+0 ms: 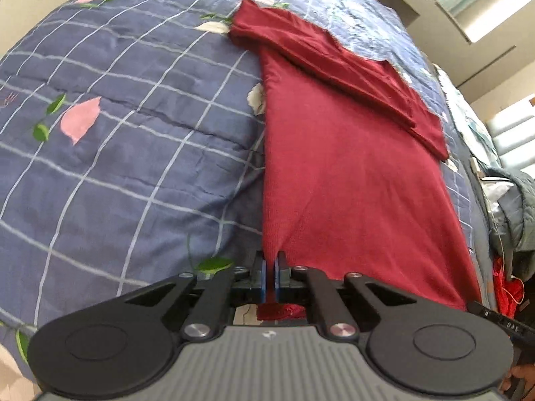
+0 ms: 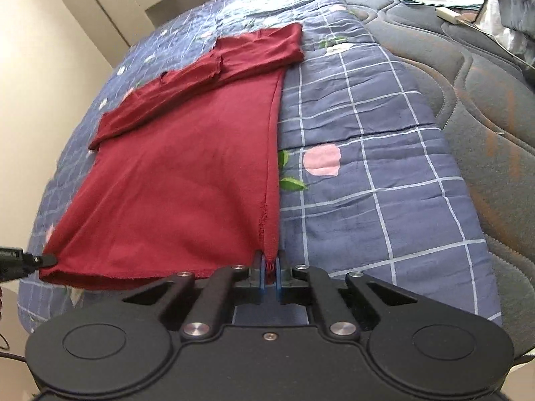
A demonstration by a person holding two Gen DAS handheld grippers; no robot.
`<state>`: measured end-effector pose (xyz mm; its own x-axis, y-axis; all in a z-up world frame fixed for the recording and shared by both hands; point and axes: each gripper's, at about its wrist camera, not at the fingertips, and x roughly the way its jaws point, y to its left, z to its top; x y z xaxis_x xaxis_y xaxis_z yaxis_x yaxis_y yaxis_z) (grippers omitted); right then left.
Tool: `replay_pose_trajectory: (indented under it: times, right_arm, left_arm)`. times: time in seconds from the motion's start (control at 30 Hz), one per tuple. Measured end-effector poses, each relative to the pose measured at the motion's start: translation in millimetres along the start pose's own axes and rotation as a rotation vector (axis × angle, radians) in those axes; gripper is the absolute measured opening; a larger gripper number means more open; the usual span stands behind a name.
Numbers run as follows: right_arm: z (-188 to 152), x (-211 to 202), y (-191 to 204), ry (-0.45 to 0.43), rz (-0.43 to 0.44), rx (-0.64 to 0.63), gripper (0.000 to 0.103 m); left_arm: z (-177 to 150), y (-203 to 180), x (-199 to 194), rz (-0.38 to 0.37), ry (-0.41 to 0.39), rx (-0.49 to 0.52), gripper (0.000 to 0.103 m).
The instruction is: Fold small clothes
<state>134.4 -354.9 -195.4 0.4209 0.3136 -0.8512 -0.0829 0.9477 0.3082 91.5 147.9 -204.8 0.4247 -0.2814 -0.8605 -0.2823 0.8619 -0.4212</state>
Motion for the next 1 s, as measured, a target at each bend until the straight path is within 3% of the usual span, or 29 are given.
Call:
replay_pose_trajectory:
  times: [0.1, 0.2, 0.33, 0.4, 0.43, 0.5, 0.6, 0.67, 0.8, 1.0]
  right_arm:
    - [-5.3, 12.9, -0.9, 0.023, -0.016, -0.004, 0.005]
    - [-8.4, 19.1, 0.7, 0.032, -0.01, -0.022, 0.008]
    - [-9.8, 16.3, 5.1, 0.029, -0.02, -0.046, 0.03]
    - [-10.0, 11.5, 9.9, 0.016, -0.044, -0.081, 0.042]
    - [-10.3, 8.2, 14.0, 0.004, -0.06, -0.112, 0.055]
    - [-12.8, 1.8, 25.6, -0.028, -0.091, -0.204, 0.067]
    - [-20.5, -0.3, 45.5, -0.043, -0.097, -0.379, 0.072]
    - [-28.0, 4.1, 58.3, -0.038, -0.1, -0.5, 0.072]
    - [-44.7, 19.6, 78.2, -0.021, -0.075, -0.702, 0.07]
    - [-58.1, 46.1, 91.3, -0.01, -0.082, -0.85, 0.061]
  left_arm:
    - [0.6, 6.1, 13.2, 0.034, 0.02, -0.007, 0.003]
    - [-2.9, 13.7, 23.3, 0.014, 0.033, -0.045, 0.005]
    - [-6.5, 13.6, 24.7, 0.016, 0.034, -0.043, 0.019]
    - [-7.3, 14.4, 21.8, 0.029, 0.036, -0.048, 0.052]
    - [-7.5, 13.7, 18.9, 0.045, 0.028, -0.042, 0.059]
    - [-7.9, 9.0, 11.2, 0.084, 0.002, -0.013, 0.079]
    - [-13.2, -7.1, -2.9, 0.139, -0.066, 0.118, 0.097]
    - [-22.1, -22.4, -7.7, 0.185, -0.112, 0.261, 0.102]
    - [-44.0, -52.1, 1.8, 0.239, -0.118, 0.523, 0.103]
    - [-70.8, -75.8, 25.5, 0.239, -0.064, 0.687, 0.103]
